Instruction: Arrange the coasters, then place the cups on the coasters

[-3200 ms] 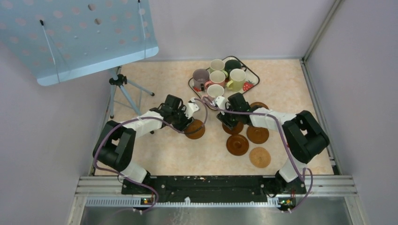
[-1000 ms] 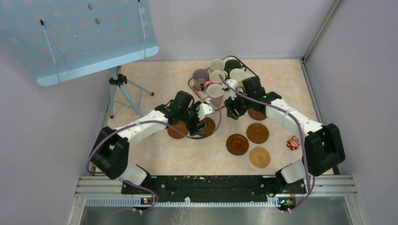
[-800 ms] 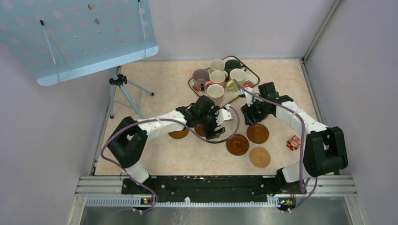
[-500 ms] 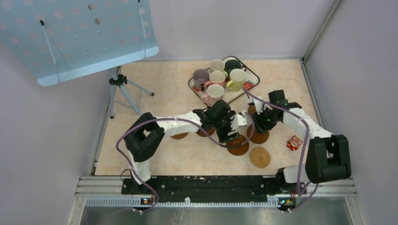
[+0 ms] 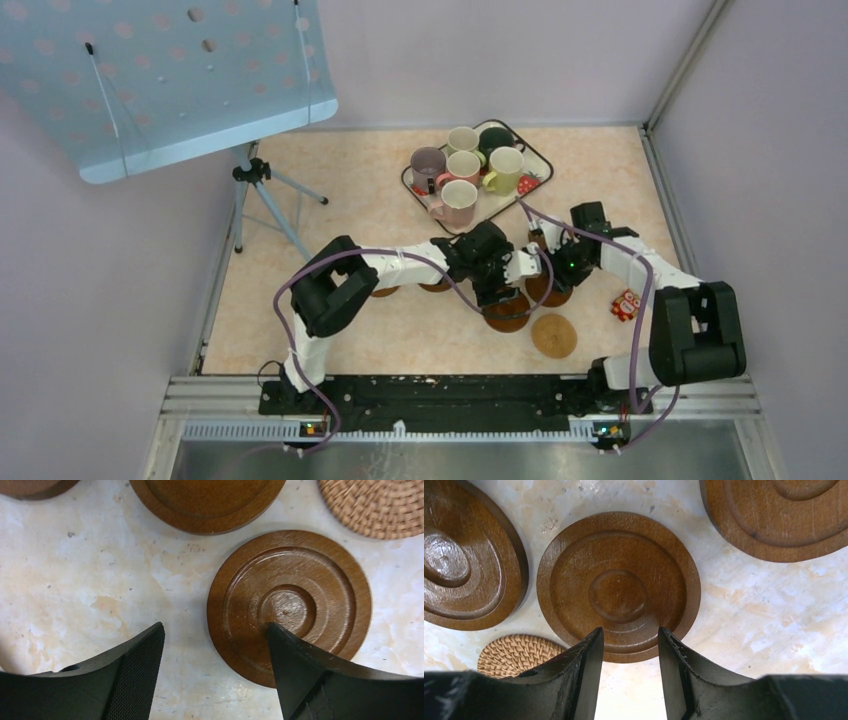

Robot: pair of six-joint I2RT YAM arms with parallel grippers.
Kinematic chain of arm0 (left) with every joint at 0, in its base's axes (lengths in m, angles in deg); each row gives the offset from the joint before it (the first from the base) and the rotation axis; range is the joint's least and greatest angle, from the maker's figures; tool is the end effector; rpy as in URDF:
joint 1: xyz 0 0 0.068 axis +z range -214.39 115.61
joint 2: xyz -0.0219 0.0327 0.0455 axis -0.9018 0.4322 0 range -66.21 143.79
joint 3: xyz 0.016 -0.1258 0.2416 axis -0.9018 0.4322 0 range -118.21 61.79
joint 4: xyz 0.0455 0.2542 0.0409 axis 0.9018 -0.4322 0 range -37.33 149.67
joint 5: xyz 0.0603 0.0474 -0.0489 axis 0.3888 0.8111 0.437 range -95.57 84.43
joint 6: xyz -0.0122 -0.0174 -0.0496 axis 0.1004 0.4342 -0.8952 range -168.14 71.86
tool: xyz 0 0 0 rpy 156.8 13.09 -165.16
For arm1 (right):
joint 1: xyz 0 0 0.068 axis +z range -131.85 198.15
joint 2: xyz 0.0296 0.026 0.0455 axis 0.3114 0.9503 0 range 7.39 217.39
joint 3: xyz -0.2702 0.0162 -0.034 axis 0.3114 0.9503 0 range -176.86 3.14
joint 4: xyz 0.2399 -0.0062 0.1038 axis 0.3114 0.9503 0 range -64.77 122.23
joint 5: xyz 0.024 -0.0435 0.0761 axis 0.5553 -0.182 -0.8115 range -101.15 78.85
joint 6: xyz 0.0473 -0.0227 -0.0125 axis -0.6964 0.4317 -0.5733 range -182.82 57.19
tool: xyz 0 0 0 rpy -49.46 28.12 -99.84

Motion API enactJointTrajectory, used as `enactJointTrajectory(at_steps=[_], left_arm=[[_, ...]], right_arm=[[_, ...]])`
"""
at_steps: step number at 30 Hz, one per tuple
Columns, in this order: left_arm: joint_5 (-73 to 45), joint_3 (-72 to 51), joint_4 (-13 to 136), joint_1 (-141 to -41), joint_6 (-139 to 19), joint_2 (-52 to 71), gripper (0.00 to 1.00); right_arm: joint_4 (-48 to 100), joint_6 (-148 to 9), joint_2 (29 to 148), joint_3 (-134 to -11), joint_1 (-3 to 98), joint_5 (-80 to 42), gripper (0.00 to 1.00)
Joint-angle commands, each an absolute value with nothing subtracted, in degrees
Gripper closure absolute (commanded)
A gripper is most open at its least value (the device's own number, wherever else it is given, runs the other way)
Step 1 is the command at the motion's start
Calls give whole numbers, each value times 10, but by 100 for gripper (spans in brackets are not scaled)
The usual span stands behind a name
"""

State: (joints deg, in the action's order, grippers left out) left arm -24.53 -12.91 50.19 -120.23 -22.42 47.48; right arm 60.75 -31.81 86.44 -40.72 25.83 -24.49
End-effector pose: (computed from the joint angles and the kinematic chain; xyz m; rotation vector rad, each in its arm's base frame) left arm 0.2295 -0.3587 0.1671 1.7184 1.7547 -0.6366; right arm 0.2372 0.0405 0.1781 -0.9653 2.5840 0.2212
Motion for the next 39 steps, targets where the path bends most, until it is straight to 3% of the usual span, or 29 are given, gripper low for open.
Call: enactJointTrajectory(at_steps=[1, 8, 13, 23, 31, 39], left_arm=[[-198, -136, 528, -1201, -217, 477, 21], [-158, -130, 544, -1178, -218, 473, 36], [-147, -141, 551, -1161, -214, 478, 37], [-153, -168, 545, -1139, -217, 496, 37], [-203, -181, 557, -1140, -217, 470, 26], [-273, -220, 592, -1169, -240, 487, 25]], right_arm=[[566, -343, 884, -424, 257, -262, 58], [534, -379, 906, -427, 293, -268, 59], [514, -401, 930, -437, 296, -268, 59], [486, -434, 964, -461, 296, -260, 60], [515, -458, 934, -520, 285, -306, 57], [506, -475, 971, -567, 252, -265, 57]])
